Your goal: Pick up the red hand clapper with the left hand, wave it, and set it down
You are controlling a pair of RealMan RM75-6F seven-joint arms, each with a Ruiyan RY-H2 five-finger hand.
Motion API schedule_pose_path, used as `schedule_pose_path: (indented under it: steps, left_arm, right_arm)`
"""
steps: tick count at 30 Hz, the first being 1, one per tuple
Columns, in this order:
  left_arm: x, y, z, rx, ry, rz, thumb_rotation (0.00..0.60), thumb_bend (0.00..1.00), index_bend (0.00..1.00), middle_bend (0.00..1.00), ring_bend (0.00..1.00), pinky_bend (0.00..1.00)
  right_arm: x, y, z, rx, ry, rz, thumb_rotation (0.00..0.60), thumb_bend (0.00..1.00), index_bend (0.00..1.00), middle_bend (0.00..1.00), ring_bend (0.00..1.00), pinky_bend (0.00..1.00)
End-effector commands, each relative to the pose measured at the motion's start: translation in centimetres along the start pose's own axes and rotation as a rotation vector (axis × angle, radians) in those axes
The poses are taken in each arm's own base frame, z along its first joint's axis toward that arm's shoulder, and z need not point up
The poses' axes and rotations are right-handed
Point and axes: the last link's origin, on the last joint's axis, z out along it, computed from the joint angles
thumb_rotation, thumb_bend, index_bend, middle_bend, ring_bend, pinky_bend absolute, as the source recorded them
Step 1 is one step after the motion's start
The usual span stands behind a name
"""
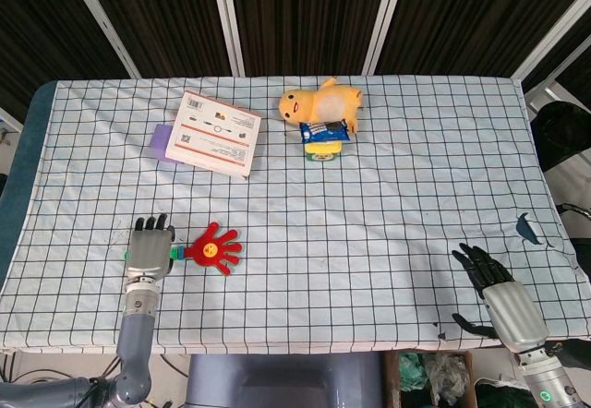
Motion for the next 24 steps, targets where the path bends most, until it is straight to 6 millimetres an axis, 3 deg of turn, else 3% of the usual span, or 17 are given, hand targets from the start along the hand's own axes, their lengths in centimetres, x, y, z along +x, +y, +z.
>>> schedule_pose_path:
  steps: [1, 17, 24]
  left_arm:
    - [-0.2, 0.5, 0.0, -0.009, -0.012, -0.003, 0.600, 0.28, 0.41, 0.14, 0.16, 0.16]
    - [-0.5, 1.4, 0.1, -0.017, -0.030, -0.014, 0.600, 0.28, 0.40, 0.14, 0.16, 0.16]
    - [-0.6, 1.8, 0.3, -0.021, -0.031, -0.018, 0.600, 0.38, 0.43, 0.15, 0.16, 0.17]
  right_arm:
    - [0.0, 0.0, 0.0, 0.000, -0.001, 0.001, 0.600, 0.16, 0.00, 0.00, 0.00, 0.14]
    - [0.0, 0.0, 0.1, 0.000, 0.001, 0.007, 0.600, 0.16, 0.00, 0.00, 0.00, 0.15]
    - [0.0, 0.0, 0.1, 0.000, 0.002, 0.008, 0.600, 0.16, 0.00, 0.00, 0.00, 0.15]
